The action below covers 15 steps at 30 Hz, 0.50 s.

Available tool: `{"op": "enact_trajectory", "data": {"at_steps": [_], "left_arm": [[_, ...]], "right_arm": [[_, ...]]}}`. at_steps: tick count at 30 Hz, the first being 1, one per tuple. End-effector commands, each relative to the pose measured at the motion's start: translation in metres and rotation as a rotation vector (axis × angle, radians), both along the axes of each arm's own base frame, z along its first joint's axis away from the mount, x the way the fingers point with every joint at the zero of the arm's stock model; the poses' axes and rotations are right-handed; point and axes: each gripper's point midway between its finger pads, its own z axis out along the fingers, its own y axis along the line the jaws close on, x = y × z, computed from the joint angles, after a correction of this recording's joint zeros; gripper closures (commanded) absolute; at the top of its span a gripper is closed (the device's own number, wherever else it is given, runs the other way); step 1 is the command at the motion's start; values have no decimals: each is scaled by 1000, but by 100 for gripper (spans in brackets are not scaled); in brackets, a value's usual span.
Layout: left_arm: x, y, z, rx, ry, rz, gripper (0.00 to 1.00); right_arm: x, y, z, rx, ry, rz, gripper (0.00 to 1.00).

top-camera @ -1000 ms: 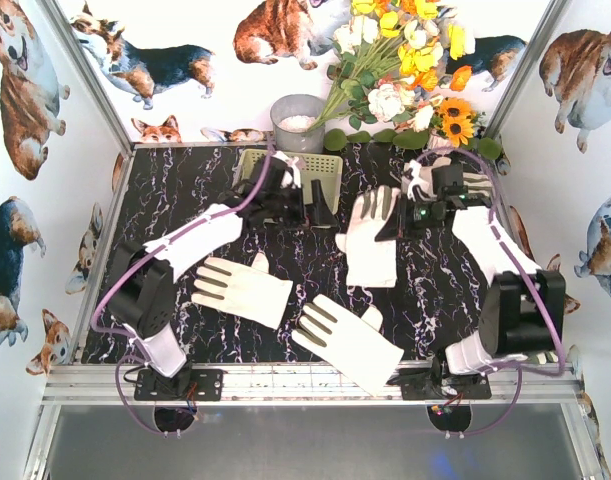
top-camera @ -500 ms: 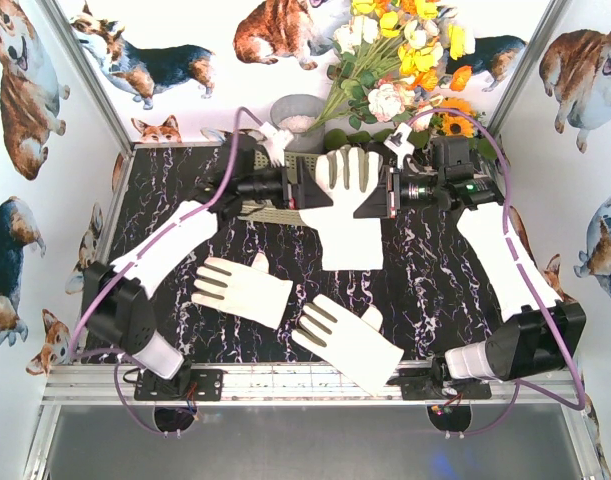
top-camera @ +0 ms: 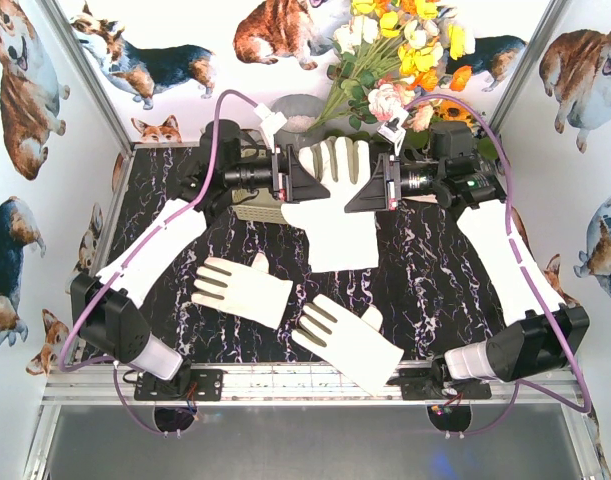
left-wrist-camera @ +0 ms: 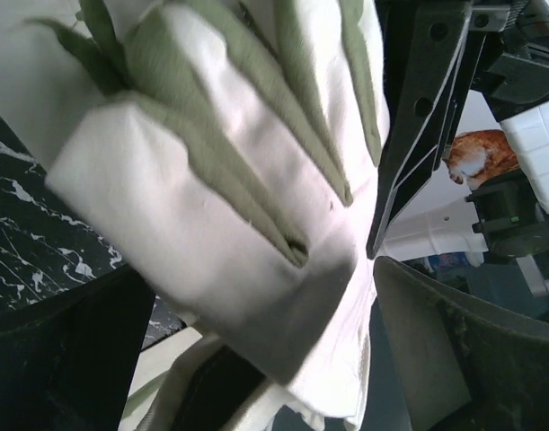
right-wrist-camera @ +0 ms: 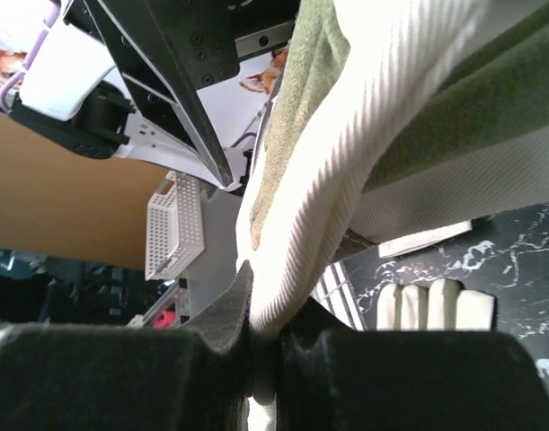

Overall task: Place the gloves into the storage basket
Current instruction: Place the glove in the bin.

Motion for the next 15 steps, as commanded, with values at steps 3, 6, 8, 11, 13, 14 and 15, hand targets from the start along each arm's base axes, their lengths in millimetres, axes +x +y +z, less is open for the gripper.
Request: {"op": "enact_trajectory", "data": {"at_steps": [3,6,8,11,13,14,15], "left_arm": [[-2,1,11,11,-55,-51,0],[-17,-4,25,-72,-31,-120,0],[-28,-5,30,-97,-21,-156,2],[-40,-2,32,-112,-11,-173,5],[-45,-1,36,-142,-3,-176,12],[-48,-1,38,-165,7,-179,17],[-51,-2,41,-191,10,-185,22]], "right_arm": [[-20,6,39,84,-71,107,100],[-17,7,39,82,-81,98,100],[-15,7,38,79,-85,90,100],[-10,7,35,70,-92,72,100],[-7,8,34,65,-97,63,100],[-6,8,33,62,-99,59,100],[-6,8,32,58,-103,57,100]]}}
